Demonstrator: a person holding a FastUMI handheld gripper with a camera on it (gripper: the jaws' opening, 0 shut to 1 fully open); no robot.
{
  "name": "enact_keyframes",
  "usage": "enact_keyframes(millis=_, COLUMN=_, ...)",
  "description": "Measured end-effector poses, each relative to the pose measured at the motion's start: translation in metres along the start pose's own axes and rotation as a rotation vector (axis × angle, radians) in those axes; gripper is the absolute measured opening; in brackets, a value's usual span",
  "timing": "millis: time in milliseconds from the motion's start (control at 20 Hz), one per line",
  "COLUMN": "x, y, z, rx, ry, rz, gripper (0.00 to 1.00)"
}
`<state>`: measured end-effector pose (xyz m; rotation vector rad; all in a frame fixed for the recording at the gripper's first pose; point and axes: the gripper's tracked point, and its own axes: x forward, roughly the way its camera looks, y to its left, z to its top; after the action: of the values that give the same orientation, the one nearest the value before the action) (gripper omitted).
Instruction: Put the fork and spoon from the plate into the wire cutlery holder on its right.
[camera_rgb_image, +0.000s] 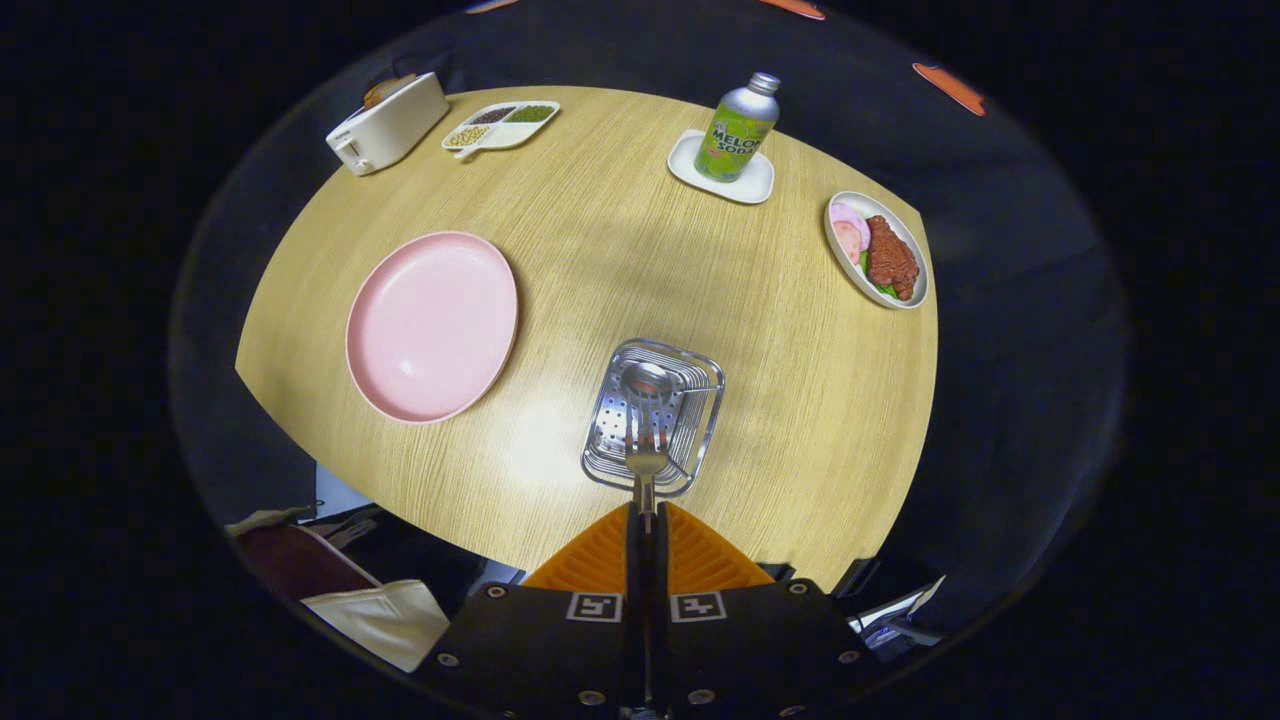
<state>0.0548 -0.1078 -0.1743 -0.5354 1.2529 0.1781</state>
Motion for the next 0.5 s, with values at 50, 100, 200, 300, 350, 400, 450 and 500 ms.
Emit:
enact_keyframes(millis=50, x=0.004, y=-0.001, z=0.002, rx=-0.008, ry=0.018, rz=0.004, gripper=0.03)
enact_keyframes(millis=100, x=0.008, y=0.000, z=0.004, rx=-0.018, ry=0.039, rz=0.012, gripper=0.03)
enact_keyframes(millis=200, x=0.016, y=0.000, z=0.005, rx=-0.026, ry=0.076, rz=0.025, gripper=0.04)
enact_keyframes(millis=300, x=0.021, y=-0.001, z=0.009, rx=-0.034, ry=0.098, rz=0.023, gripper=0.04)
enact_keyframes(millis=350, x=0.025, y=-0.004, z=0.011, rx=-0.032, ry=0.105, rz=0.017, gripper=0.05)
enact_keyframes(millis=400, x=0.028, y=-0.005, z=0.013, rx=-0.032, ry=0.110, rz=0.015, gripper=0.05)
enact_keyframes(millis=450, x=0.029, y=-0.006, z=0.015, rx=-0.033, ry=0.110, rz=0.012, gripper=0.06)
enact_keyframes(millis=500, x=0.029, y=-0.004, z=0.018, rx=-0.034, ry=0.104, rz=0.016, gripper=0.09)
